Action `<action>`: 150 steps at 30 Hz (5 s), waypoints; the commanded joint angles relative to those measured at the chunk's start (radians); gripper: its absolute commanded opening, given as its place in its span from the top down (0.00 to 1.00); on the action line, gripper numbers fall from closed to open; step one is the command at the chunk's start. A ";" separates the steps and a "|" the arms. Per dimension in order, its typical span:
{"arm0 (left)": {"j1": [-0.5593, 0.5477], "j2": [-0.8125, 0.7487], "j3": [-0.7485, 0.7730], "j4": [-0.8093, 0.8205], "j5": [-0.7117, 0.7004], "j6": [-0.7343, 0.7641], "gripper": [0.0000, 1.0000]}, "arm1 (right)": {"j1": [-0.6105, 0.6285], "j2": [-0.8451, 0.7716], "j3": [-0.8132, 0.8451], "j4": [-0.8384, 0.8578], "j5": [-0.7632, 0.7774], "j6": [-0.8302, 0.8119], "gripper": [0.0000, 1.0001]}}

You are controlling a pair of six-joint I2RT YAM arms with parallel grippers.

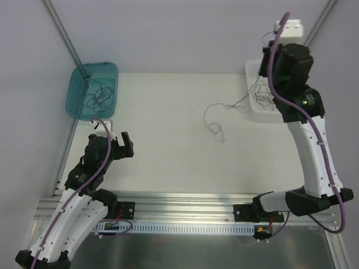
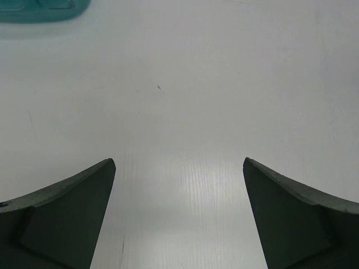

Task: Untangle the cables
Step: Place the cable in the bin.

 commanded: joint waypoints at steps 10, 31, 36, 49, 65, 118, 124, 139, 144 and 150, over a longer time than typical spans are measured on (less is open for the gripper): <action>0.005 0.038 -0.007 0.026 0.022 0.027 0.01 | -0.373 0.291 0.310 0.346 0.012 -0.065 0.99; 0.008 0.078 -0.011 0.050 0.062 0.035 0.01 | -0.447 0.535 0.034 0.162 -0.023 0.084 0.15; 0.008 0.055 -0.017 0.050 0.071 0.032 0.01 | -0.352 0.441 -0.069 0.077 -0.190 0.124 0.14; 0.010 0.042 -0.019 0.052 0.090 0.032 0.01 | -0.237 0.643 -0.091 0.029 -0.291 0.182 0.28; 0.016 0.058 -0.017 0.053 0.101 0.035 0.01 | -0.231 0.725 -0.025 -0.032 -0.322 0.127 0.99; 0.030 0.030 -0.025 0.064 0.108 0.032 0.01 | -0.418 0.374 -0.180 0.174 -0.227 0.352 0.28; 0.030 0.032 -0.025 0.066 0.108 0.033 0.01 | -0.390 0.466 -0.201 0.256 -0.215 0.532 0.35; 0.030 0.033 -0.028 0.066 0.122 0.030 0.01 | -0.398 0.710 -0.172 0.417 -0.261 0.750 0.47; 0.031 0.032 -0.028 0.066 0.120 0.030 0.01 | -0.404 0.696 -0.239 0.525 -0.293 0.764 0.49; 0.030 0.032 -0.026 0.066 0.125 0.030 0.01 | -0.424 0.664 -0.286 0.602 -0.336 0.762 0.50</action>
